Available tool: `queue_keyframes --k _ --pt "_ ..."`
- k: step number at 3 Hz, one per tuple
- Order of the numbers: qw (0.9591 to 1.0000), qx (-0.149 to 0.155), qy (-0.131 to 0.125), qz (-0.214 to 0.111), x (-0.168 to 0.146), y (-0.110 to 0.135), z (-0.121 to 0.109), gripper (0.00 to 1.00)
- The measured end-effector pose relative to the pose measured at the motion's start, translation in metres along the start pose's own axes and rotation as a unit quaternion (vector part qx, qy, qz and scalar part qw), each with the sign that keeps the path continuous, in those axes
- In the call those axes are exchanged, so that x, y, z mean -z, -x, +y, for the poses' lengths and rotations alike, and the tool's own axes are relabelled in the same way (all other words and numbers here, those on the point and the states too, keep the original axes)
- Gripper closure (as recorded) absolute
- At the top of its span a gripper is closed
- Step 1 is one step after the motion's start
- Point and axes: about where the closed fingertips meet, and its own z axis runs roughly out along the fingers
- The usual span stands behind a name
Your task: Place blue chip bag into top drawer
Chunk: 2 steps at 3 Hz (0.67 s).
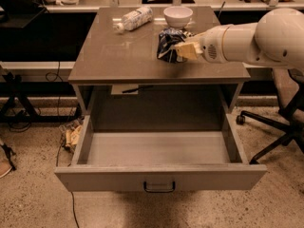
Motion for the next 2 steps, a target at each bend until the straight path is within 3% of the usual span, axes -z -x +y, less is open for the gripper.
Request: queue_keyframes --k 1,2 --pt "0.9995 0.001 0.028 0.014 0.019 -0.012 0.017 1.0" --pt "0.9974 0.01 0.067 0.025 0.058 -0.026 0.062 1.0"
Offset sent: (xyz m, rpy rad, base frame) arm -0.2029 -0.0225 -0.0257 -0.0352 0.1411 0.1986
